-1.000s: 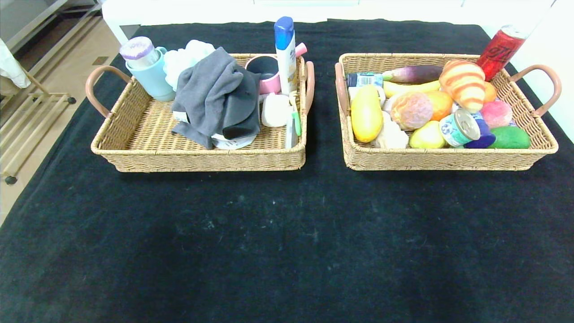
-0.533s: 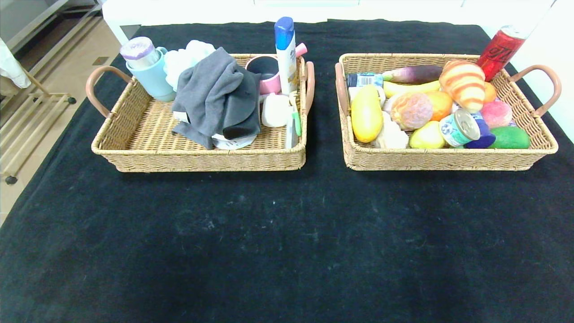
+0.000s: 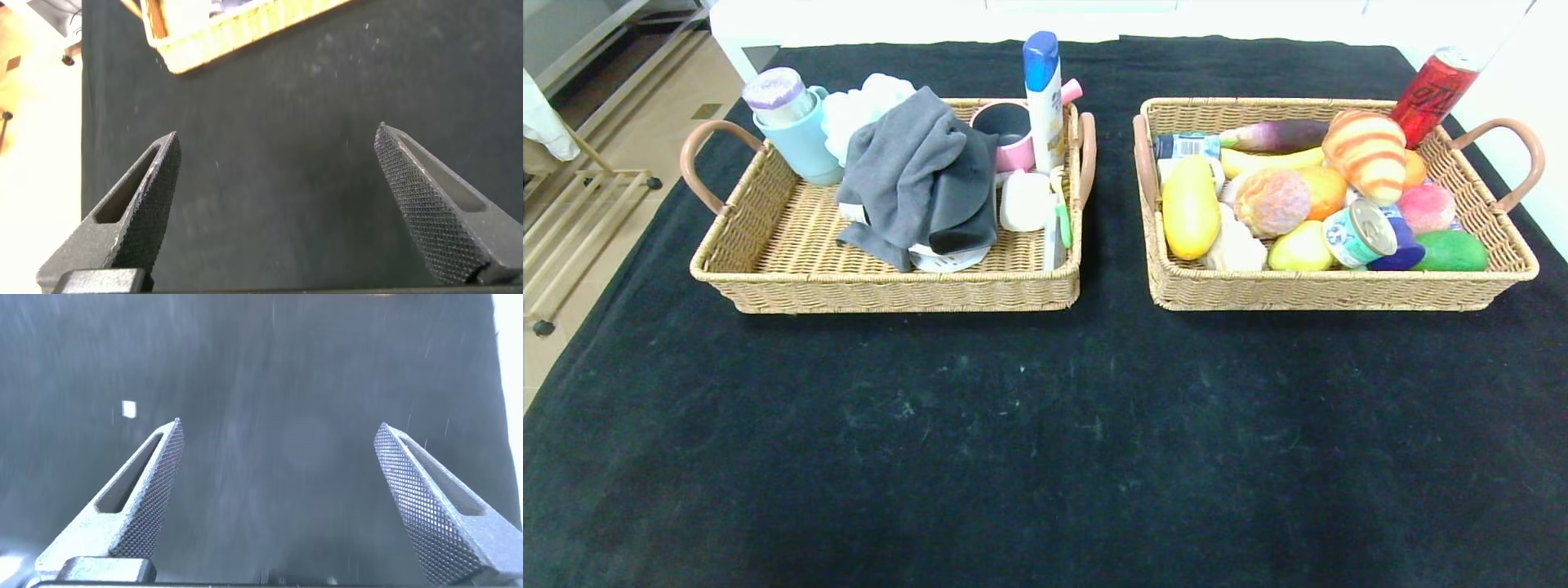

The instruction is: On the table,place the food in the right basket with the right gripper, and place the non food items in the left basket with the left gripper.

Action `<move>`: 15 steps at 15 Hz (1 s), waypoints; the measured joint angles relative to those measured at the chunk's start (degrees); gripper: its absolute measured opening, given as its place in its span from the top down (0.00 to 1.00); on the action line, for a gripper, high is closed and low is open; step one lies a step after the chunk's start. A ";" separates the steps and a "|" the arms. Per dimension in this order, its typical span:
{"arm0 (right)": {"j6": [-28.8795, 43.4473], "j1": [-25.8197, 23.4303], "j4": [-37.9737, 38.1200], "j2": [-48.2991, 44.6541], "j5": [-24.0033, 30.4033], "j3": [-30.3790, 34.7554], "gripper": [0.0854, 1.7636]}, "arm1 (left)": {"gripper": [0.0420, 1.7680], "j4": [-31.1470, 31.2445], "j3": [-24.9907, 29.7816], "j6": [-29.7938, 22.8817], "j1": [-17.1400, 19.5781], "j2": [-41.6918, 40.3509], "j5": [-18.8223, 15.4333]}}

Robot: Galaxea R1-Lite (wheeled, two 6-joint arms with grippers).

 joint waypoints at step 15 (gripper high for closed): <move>-2.44 0.09 -39.11 -3.51 -8.96 40.39 0.03 | 0.03 -25.27 32.88 -6.07 0.04 -3.06 5.81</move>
